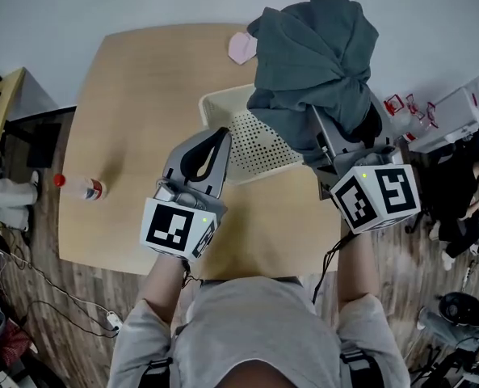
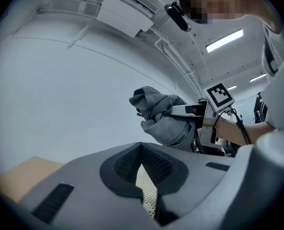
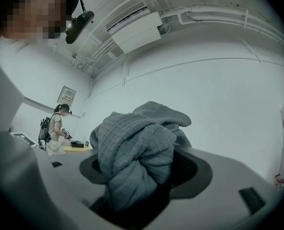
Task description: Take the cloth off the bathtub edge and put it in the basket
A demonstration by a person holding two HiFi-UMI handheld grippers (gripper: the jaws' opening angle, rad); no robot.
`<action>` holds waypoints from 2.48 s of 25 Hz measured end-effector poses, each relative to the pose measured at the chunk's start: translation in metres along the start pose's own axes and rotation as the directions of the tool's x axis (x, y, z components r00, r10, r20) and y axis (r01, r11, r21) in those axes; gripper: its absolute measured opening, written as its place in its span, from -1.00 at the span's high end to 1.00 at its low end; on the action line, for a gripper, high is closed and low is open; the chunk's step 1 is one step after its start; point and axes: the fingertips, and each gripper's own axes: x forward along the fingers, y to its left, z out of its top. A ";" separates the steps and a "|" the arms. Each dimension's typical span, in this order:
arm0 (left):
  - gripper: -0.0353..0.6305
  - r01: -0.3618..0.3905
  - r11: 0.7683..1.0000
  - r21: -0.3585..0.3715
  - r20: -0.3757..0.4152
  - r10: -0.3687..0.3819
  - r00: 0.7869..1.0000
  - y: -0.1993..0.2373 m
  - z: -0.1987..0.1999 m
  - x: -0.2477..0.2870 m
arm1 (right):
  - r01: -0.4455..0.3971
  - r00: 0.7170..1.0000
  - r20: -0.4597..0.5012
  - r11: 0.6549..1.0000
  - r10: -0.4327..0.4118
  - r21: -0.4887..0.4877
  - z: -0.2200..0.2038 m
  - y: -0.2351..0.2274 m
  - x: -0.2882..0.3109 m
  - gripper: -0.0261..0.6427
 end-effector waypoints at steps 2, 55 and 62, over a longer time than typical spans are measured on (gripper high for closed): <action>0.90 0.007 1.000 -0.011 -0.005 -0.007 1.000 0.006 -0.003 0.003 | -0.006 1.000 -0.003 1.000 0.006 -0.014 -0.004 0.001 0.011 -0.05; 0.90 -0.040 0.985 -0.170 -0.155 0.014 0.988 0.074 -0.100 0.038 | -0.694 0.370 -0.898 0.713 0.237 -0.098 -0.362 0.040 0.080 -0.05; 0.90 -0.048 0.983 -0.177 -0.162 0.019 0.987 0.079 -0.106 0.037 | -0.676 0.332 -0.908 0.736 0.257 -0.039 -0.376 0.036 0.083 -0.07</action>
